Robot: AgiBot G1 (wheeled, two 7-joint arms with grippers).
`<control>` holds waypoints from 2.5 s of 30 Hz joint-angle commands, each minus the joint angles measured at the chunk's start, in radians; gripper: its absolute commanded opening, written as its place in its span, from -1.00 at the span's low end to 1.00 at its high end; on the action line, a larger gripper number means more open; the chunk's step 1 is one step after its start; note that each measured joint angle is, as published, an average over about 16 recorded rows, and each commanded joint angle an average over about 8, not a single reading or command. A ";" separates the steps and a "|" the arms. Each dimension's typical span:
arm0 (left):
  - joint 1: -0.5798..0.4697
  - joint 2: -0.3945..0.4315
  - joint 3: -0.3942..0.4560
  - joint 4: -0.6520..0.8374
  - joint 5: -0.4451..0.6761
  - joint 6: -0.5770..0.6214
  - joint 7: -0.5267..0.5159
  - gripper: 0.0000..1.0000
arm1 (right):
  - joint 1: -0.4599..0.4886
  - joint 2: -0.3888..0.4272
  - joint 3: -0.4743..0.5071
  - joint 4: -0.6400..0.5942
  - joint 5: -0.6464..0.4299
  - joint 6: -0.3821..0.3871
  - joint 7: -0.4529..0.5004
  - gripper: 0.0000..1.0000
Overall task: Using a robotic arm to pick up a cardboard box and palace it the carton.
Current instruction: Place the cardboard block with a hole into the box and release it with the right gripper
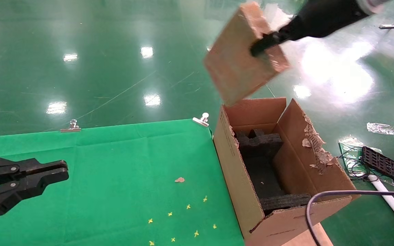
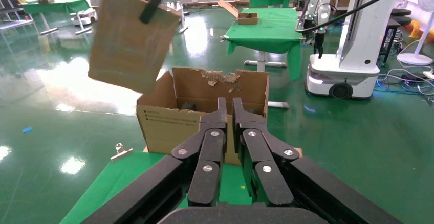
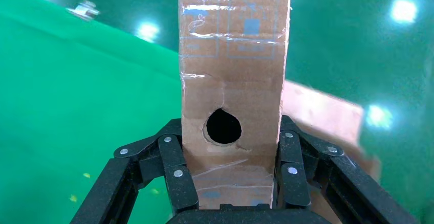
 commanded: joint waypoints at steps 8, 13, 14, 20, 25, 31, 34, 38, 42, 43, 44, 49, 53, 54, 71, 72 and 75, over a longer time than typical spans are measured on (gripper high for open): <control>0.000 0.000 0.001 0.000 0.000 0.000 0.000 -0.59 | -0.011 0.042 -0.059 -0.108 -0.098 0.032 0.014 -1.00; 0.000 0.000 0.001 0.000 -0.001 0.000 0.000 0.66 | -0.056 0.043 -0.080 -0.164 -0.126 0.040 0.025 -1.00; 0.000 0.000 0.001 0.000 -0.001 0.000 0.000 0.91 | -0.066 0.042 -0.084 -0.174 -0.132 0.043 0.029 -1.00; 0.000 -0.001 0.001 0.000 -0.001 -0.001 0.001 1.00 | -0.120 0.033 -0.104 -0.224 -0.160 0.071 0.059 -1.00; 0.000 -0.001 0.002 0.000 -0.001 -0.001 0.001 1.00 | -0.154 0.030 -0.114 -0.246 -0.174 0.090 0.076 -1.00; 0.000 -0.001 0.002 0.000 -0.001 -0.001 0.001 1.00 | -0.199 0.027 -0.121 -0.259 -0.185 0.105 0.090 -1.00; 0.000 -0.001 0.002 0.000 -0.001 -0.001 0.001 1.00 | -0.226 0.025 -0.123 -0.261 -0.187 0.129 0.097 -1.00; -0.001 -0.001 0.002 0.000 -0.002 -0.001 0.001 1.00 | -0.273 0.024 -0.121 -0.261 -0.185 0.195 0.107 -1.00; -0.001 -0.001 0.003 0.000 -0.002 -0.001 0.001 1.00 | -0.330 0.023 -0.116 -0.259 -0.176 0.284 0.117 -1.00; -0.001 -0.001 0.003 0.000 -0.002 -0.001 0.001 1.00 | -0.344 0.022 -0.114 -0.259 -0.173 0.305 0.120 -1.00; -0.001 -0.001 0.003 0.000 -0.002 -0.001 0.001 1.00 | -0.358 0.022 -0.112 -0.259 -0.170 0.324 0.124 -1.00; -0.001 -0.001 0.003 0.000 -0.002 -0.001 0.002 1.00 | -0.421 0.015 -0.100 -0.260 -0.154 0.393 0.137 -1.00; -0.001 -0.001 0.003 0.000 -0.002 -0.001 0.002 1.00 | -0.463 0.007 -0.092 -0.259 -0.143 0.433 0.146 -1.00; -0.001 -0.001 0.003 0.000 -0.002 -0.001 0.002 1.00 | -0.473 0.004 -0.091 -0.258 -0.140 0.443 0.148 -1.00; -0.001 -0.002 0.004 0.000 -0.003 -0.002 0.002 1.00 | -0.619 -0.040 -0.061 -0.243 -0.097 0.541 0.148 -1.00; -0.001 -0.002 0.004 0.000 -0.003 -0.002 0.002 1.00 | -0.625 -0.041 -0.059 -0.242 -0.095 0.542 0.145 -1.00; -0.001 -0.002 0.005 0.000 -0.003 -0.002 0.002 1.00 | -0.641 -0.040 -0.056 -0.240 -0.090 0.547 0.136 -0.63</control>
